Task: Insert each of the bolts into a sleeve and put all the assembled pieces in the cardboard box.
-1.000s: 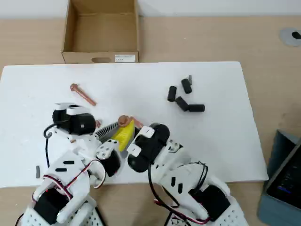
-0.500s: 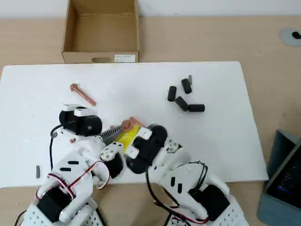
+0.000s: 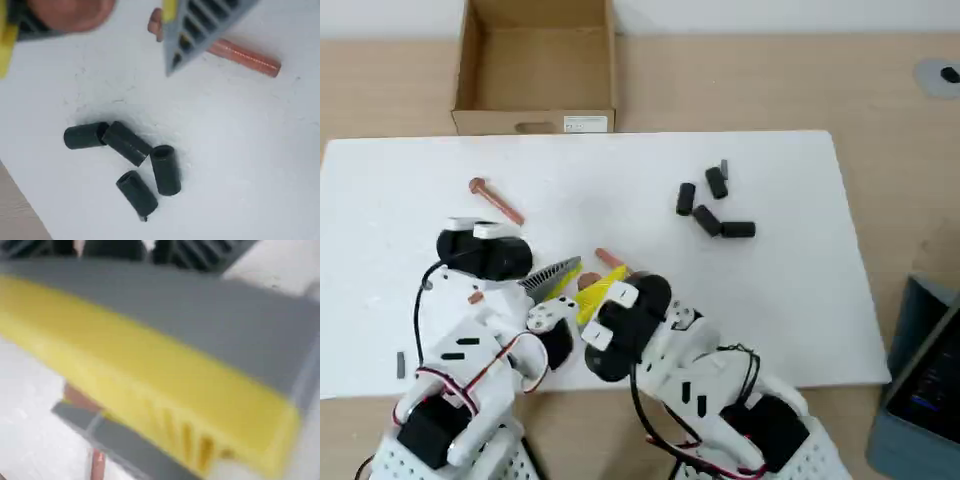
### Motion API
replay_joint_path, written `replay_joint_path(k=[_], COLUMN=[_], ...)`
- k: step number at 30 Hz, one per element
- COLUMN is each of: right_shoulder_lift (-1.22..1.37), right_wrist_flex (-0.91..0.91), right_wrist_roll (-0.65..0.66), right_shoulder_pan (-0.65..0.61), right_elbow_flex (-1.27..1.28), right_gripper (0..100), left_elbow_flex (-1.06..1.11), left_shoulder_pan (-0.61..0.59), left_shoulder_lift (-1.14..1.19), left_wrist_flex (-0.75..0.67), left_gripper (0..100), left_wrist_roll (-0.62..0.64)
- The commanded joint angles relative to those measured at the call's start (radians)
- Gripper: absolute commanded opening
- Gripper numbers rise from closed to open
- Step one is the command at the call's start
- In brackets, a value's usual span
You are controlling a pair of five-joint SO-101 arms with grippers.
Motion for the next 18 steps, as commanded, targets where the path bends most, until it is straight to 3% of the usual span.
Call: replay_joint_path(k=[1, 9, 15, 18], right_shoulder_lift=[-0.117, -0.117, -0.117, -0.114], right_wrist_flex=[-0.031, -0.025, -0.025, -0.025], right_wrist_roll=[-0.002, -0.094, -0.173, -0.219], right_shoulder_pan=[-0.016, 0.085, 0.213, 0.282], right_elbow_flex=[-0.028, -0.027, -0.027, -0.027], right_gripper=[0.9, 0.9, 0.9, 0.9], left_elbow_flex=[-0.083, -0.167, -0.209, -0.203], left_shoulder_pan=[-0.012, -0.089, -0.241, -0.322], left_shoulder_lift=[-0.001, -0.001, -0.005, -0.007], left_wrist_flex=[0.003, -0.002, 0.002, 0.003], left_gripper=[22, 20, 0, 1], left_wrist_roll=[-0.008, -0.009, -0.054, -0.118])
